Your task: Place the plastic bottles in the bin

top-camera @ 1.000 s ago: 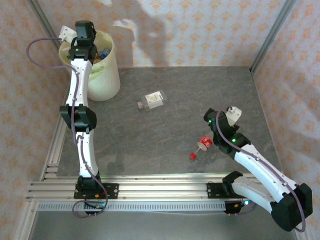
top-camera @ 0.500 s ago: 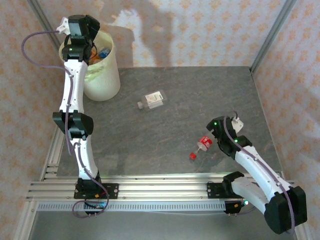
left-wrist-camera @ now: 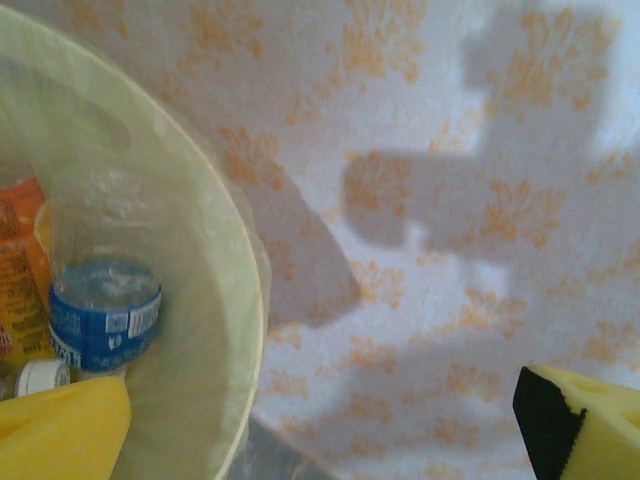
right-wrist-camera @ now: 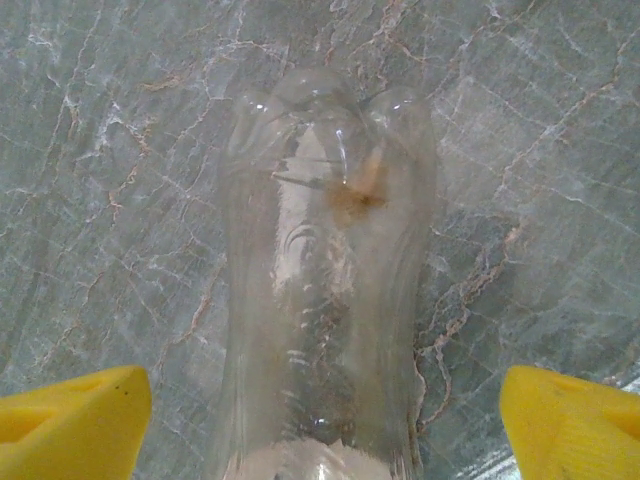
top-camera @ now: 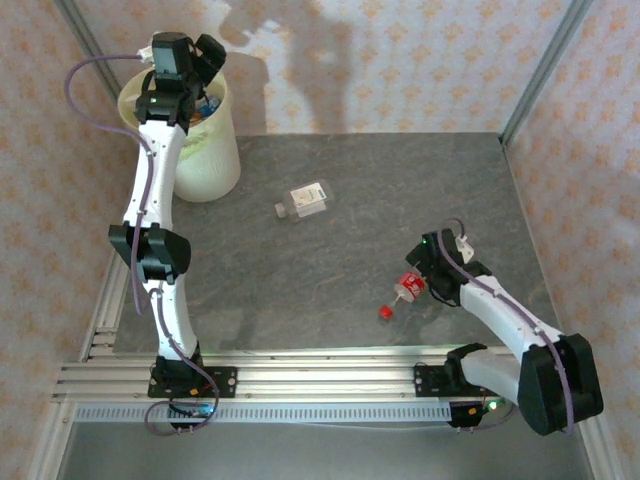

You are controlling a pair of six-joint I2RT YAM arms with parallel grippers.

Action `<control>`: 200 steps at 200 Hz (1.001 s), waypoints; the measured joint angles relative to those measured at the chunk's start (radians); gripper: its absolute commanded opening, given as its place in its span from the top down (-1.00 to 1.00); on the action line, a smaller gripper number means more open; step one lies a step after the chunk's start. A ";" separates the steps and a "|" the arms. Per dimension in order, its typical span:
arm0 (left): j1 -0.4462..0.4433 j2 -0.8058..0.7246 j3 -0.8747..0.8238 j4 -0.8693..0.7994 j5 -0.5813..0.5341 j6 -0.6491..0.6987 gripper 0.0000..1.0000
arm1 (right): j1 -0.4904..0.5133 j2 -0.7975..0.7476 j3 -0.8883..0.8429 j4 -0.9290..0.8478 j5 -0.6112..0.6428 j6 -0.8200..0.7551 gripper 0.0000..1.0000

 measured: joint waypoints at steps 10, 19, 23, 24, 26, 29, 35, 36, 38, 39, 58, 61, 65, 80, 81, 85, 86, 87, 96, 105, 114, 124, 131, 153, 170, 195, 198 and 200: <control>-0.002 -0.021 -0.043 0.006 0.027 0.005 -1.00 | -0.014 0.016 -0.001 0.014 -0.014 -0.005 -0.70; -0.003 -0.042 -0.087 0.017 0.053 0.009 -1.00 | -0.026 0.034 -0.001 0.032 -0.027 -0.009 -0.69; -0.005 -0.051 -0.104 0.019 0.065 0.010 -1.00 | -0.031 0.043 -0.001 0.040 -0.031 -0.011 -0.68; -0.005 -0.053 -0.107 0.020 0.067 0.011 -1.00 | -0.032 0.045 -0.001 0.042 -0.032 -0.012 -0.68; -0.006 -0.057 -0.115 0.022 0.072 0.011 -1.00 | -0.034 0.049 -0.001 0.046 -0.035 -0.011 -0.67; -0.006 -0.062 -0.124 0.024 0.079 0.011 -1.00 | -0.037 0.055 -0.001 0.051 -0.038 -0.012 -0.66; -0.009 -0.071 -0.141 0.030 0.092 0.014 -1.00 | -0.043 0.070 -0.001 0.061 -0.044 -0.015 -0.65; -0.010 -0.074 -0.145 0.031 0.095 0.015 -1.00 | -0.044 0.074 -0.001 0.064 -0.047 -0.016 -0.65; -0.011 -0.076 -0.148 0.032 0.098 0.016 -1.00 | -0.045 0.079 -0.001 0.066 -0.047 -0.017 -0.64; -0.012 -0.079 -0.152 0.033 0.101 0.018 -1.00 | -0.046 0.082 -0.001 0.068 -0.049 -0.018 -0.64; -0.026 -0.109 -0.191 0.044 0.133 0.031 -1.00 | -0.063 0.133 -0.001 0.095 -0.054 -0.018 -0.63; -0.028 -0.116 -0.200 0.047 0.139 0.034 -1.00 | -0.066 0.139 -0.001 0.098 -0.056 -0.018 -0.63; -0.030 -0.125 -0.212 0.048 0.146 0.037 -1.00 | -0.071 0.146 -0.001 0.103 -0.057 -0.018 -0.63; -0.041 -0.165 -0.261 0.055 0.166 0.046 -1.00 | -0.088 0.168 0.000 0.121 -0.061 -0.018 -0.65; -0.041 -0.167 -0.263 0.055 0.168 0.047 -1.00 | -0.089 0.169 0.000 0.121 -0.061 -0.018 -0.65; -0.044 -0.177 -0.274 0.058 0.172 0.048 -1.00 | -0.090 0.176 0.000 0.125 -0.061 -0.019 -0.66; -0.046 -0.182 -0.279 0.060 0.173 0.049 -1.00 | -0.091 0.177 0.000 0.125 -0.061 -0.019 -0.66; -0.047 -0.183 -0.282 0.060 0.174 0.049 -1.00 | -0.091 0.178 0.000 0.126 -0.061 -0.019 -0.67; -0.050 -0.207 -0.308 0.064 0.180 0.055 -1.00 | -0.094 0.195 0.002 0.132 -0.060 -0.024 -0.67; -0.053 -0.230 -0.333 0.070 0.188 0.056 -1.00 | -0.094 0.210 0.005 0.136 -0.060 -0.027 -0.66; -0.054 -0.249 -0.355 0.079 0.195 0.056 -1.00 | -0.094 0.218 0.008 0.136 -0.056 -0.030 -0.64; -0.054 -0.274 -0.384 0.085 0.199 0.061 -1.00 | -0.094 0.222 0.012 0.135 -0.053 -0.032 -0.58; -0.054 -0.289 -0.405 0.090 0.199 0.064 -1.00 | -0.094 0.225 0.012 0.135 -0.051 -0.035 -0.52; -0.054 -0.340 -0.485 0.115 0.201 0.086 -1.00 | -0.094 0.233 0.013 0.125 -0.037 -0.050 -0.26; -0.054 -0.377 -0.552 0.129 0.201 0.101 -1.00 | -0.095 0.233 0.013 0.134 -0.034 -0.084 -0.10; -0.054 -0.420 -0.650 0.161 0.202 0.103 -1.00 | -0.097 0.227 0.031 0.184 -0.050 -0.159 0.05; -0.054 -0.424 -0.659 0.164 0.205 0.103 -1.00 | -0.097 0.222 0.034 0.190 -0.055 -0.177 0.06; -0.054 -0.426 -0.666 0.166 0.206 0.103 -1.00 | -0.097 0.221 0.035 0.194 -0.057 -0.180 0.07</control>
